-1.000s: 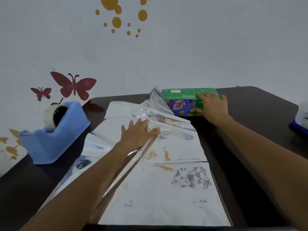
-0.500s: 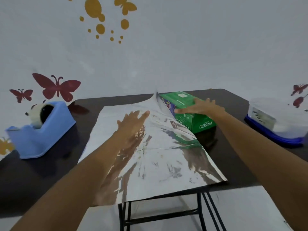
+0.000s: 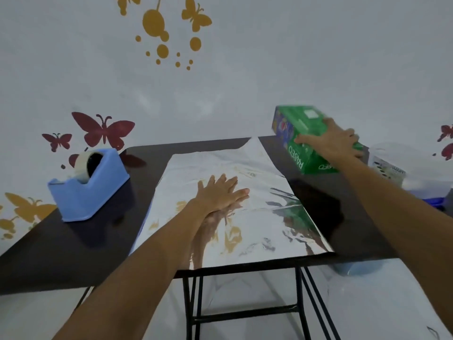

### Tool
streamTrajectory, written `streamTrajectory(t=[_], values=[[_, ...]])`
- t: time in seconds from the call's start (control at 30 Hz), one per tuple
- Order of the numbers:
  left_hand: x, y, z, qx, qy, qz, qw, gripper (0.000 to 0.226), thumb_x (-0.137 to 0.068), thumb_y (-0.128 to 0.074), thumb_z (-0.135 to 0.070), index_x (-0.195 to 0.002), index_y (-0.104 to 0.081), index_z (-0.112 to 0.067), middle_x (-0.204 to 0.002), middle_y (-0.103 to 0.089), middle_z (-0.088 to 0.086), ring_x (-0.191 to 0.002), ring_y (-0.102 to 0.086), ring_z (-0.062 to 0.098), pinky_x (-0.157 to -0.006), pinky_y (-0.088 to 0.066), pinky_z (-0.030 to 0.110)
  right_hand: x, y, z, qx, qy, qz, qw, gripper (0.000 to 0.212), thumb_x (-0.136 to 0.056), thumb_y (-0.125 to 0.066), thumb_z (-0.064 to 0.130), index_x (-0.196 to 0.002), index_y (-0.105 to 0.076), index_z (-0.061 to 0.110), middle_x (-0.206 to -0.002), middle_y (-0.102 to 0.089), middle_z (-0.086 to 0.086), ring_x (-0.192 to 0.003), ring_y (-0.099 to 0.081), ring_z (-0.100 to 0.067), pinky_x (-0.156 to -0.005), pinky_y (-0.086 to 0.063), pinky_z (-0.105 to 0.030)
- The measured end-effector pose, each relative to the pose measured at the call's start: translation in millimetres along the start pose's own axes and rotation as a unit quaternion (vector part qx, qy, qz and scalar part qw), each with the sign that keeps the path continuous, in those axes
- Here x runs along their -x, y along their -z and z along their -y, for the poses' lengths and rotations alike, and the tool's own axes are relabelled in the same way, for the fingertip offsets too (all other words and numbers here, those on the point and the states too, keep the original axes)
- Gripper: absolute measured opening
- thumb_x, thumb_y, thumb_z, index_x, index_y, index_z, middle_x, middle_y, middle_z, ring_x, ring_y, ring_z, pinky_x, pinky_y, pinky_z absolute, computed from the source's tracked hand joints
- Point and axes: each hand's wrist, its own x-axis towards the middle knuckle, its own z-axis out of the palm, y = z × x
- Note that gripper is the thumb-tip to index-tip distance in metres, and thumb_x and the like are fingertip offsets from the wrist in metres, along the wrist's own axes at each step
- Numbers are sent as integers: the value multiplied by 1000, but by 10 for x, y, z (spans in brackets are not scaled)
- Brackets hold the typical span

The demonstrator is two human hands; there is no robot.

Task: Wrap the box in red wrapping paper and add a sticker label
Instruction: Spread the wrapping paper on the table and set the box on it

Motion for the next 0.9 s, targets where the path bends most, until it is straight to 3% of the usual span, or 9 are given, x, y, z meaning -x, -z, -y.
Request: streamTrajectory(t=[0.13,0.23,0.33,0.4,0.47,0.57,0.7,0.8,0.9], values=[[-60,-40,-114,8,-33,-9,999,69,-89,-27,-70,-148,-23,-34,-159,-15,-1,-146,-8,29,-114,-3,57,-7,174,137,-101,59,26,993,93,-43,-68,70,-128,-51,37,-130,-46,-12,-121,-43,-32,-100,-40,-47],[-64,-37,-122,127,-33,-51,990,64,-94,-28,-62,-149,-22,-31,-157,-21,0,-145,-16,25,-116,-8,50,151,7,293,-151,115,106,976,73,-62,-77,49,-129,-54,29,-118,-57,-7,-103,-59,-24,-88,-51,-33],[84,76,-171,447,-11,-252,858,44,-101,-40,-23,-144,-32,-18,-142,-45,8,-130,-43,29,-102,-34,35,261,-294,373,-130,157,156,967,69,-63,-79,44,-126,-57,28,-109,-62,-8,-96,-64,-25,-88,-53,-36],[190,257,-63,470,-17,-389,792,51,-94,-48,-9,-142,-30,-12,-143,-42,10,-130,-41,27,-103,-35,36,264,-430,387,-118,174,180,961,67,-62,-81,45,-123,-59,30,-110,-63,-9,-97,-63,-25,-91,-50,-37],[140,464,218,246,-79,-447,856,74,-86,-62,-18,-147,-23,-8,-153,-28,10,-140,-28,24,-113,-22,45,204,-504,385,-86,195,199,957,63,-62,-82,43,-120,-60,31,-117,-60,-10,-108,-57,-26,-97,-44,-36],[85,758,478,-52,-159,-302,939,98,-76,-70,-50,-151,-14,-22,-159,-8,-3,-147,-4,15,-115,-2,57,173,-525,425,-35,259,242,934,61,-64,-83,35,-120,-59,29,-121,-55,-4,-116,-50,-21,-92,-38,-27],[11,967,532,9,-144,-126,982,120,-45,-71,-79,-147,-24,-38,-158,-17,-9,-145,-12,16,-115,-8,56,148,-534,530,-100,274,353,889,74,-62,-86,26,-123,-45,36,-128,-51,-3,-113,-55,-25,-97,-46,-41],[-99,997,591,60,-90,-65,992,102,-54,-84,-57,-142,-36,-38,-149,-37,-6,-136,-36,18,-109,-32,37,56,-604,575,-56,284,383,877,105,-50,-84,40,-135,-24,45,-138,-36,-5,-127,-40,-28,-106,-36,-48],[-177,807,645,57,-63,-69,994,86,-63,-80,-53,-139,-43,-39,-142,-46,-4,-130,-44,22,-105,-37,37,-5,-745,466,-5,280,396,875,118,-63,-84,36,-148,-2,36,-156,-12,-6,-143,-13,-26,-115,-18,-51]])
